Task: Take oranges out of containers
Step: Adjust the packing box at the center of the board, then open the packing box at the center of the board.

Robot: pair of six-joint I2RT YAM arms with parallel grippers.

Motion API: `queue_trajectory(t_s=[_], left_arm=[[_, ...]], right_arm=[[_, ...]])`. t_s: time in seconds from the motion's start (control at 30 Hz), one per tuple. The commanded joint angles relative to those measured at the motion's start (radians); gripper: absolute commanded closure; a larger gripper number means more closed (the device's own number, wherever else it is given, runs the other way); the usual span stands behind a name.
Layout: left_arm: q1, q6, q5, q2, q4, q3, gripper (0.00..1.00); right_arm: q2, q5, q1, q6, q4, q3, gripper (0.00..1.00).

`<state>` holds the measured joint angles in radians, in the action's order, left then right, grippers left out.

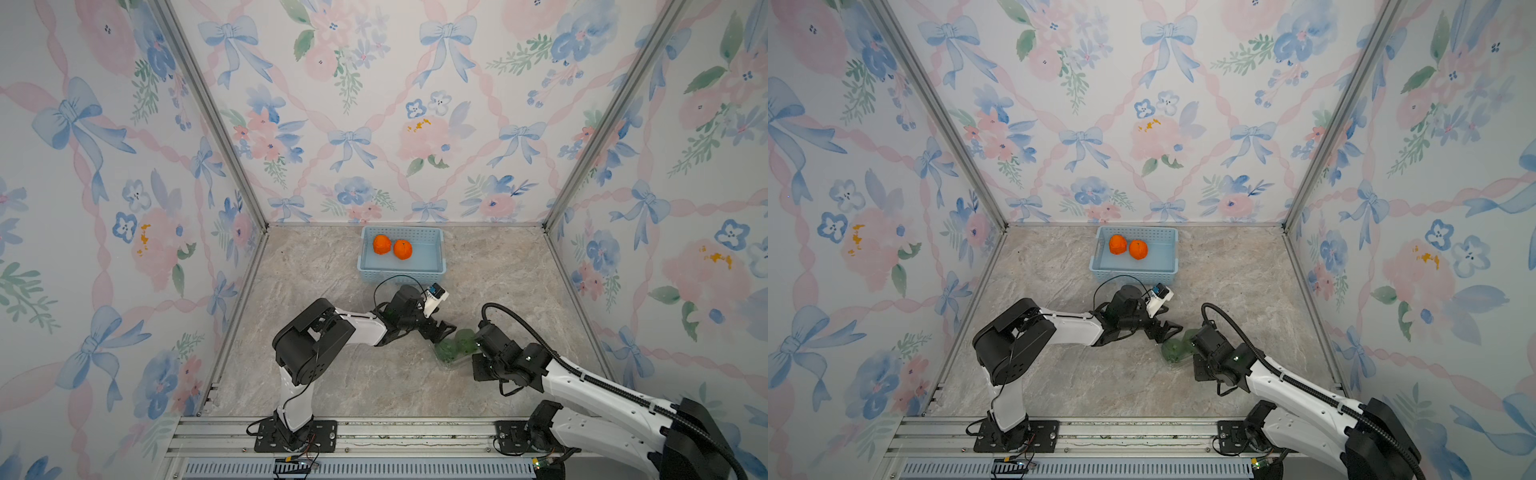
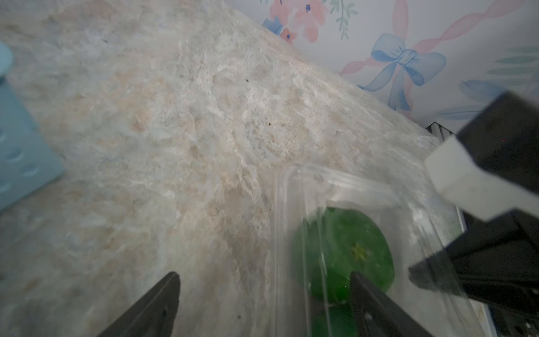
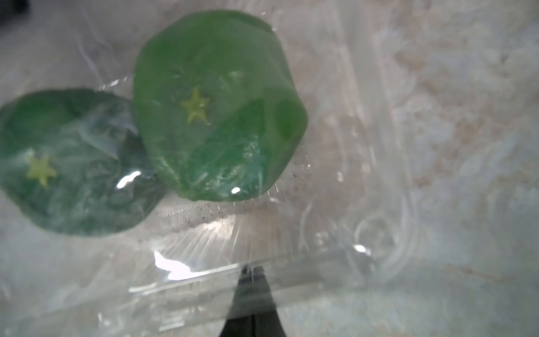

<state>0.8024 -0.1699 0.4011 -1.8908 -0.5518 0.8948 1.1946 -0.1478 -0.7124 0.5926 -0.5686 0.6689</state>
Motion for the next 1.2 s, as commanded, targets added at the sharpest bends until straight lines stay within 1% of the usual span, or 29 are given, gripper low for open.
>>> queue_trajectory(t_s=[0.0, 0.1, 0.17, 0.3, 0.43, 0.6, 0.73, 0.93, 1.17], left_arm=[[0.0, -0.018, -0.022, 0.064, -0.003, -0.054, 0.08], [0.0, -0.039, -0.018, 0.104, -0.001, -0.098, 0.08], [0.001, -0.05, -0.027, 0.142, 0.001, -0.126, 0.08], [0.0, -0.058, -0.07, 0.221, 0.016, -0.15, 0.07], [-0.004, -0.037, -0.108, 0.205, 0.048, -0.103, 0.07], [-0.011, -0.035, -0.105, 0.11, 0.074, -0.015, 0.08], [-0.012, -0.027, -0.113, 0.07, 0.101, 0.022, 0.08], [-0.012, -0.007, -0.139, 0.041, 0.146, 0.047, 0.08], [-0.01, -0.008, -0.151, 0.034, 0.156, 0.037, 0.08]], right_arm=[[0.088, 0.026, 0.089, -0.142, 0.17, 0.053, 0.97], [0.171, 0.08, 0.157, -0.203, 0.214, 0.104, 0.97], [0.199, 0.114, 0.189, -0.218, 0.241, 0.118, 0.98], [0.198, 0.19, 0.26, -0.215, 0.275, 0.103, 0.97], [0.17, 0.239, 0.306, -0.205, 0.302, 0.061, 0.97], [0.145, 0.26, 0.308, -0.181, 0.337, 0.026, 0.97], [0.119, 0.265, 0.309, -0.162, 0.349, 0.009, 0.97], [0.106, 0.272, 0.308, -0.164, 0.365, 0.004, 0.97], [0.124, 0.287, 0.304, -0.17, 0.381, 0.025, 0.98]])
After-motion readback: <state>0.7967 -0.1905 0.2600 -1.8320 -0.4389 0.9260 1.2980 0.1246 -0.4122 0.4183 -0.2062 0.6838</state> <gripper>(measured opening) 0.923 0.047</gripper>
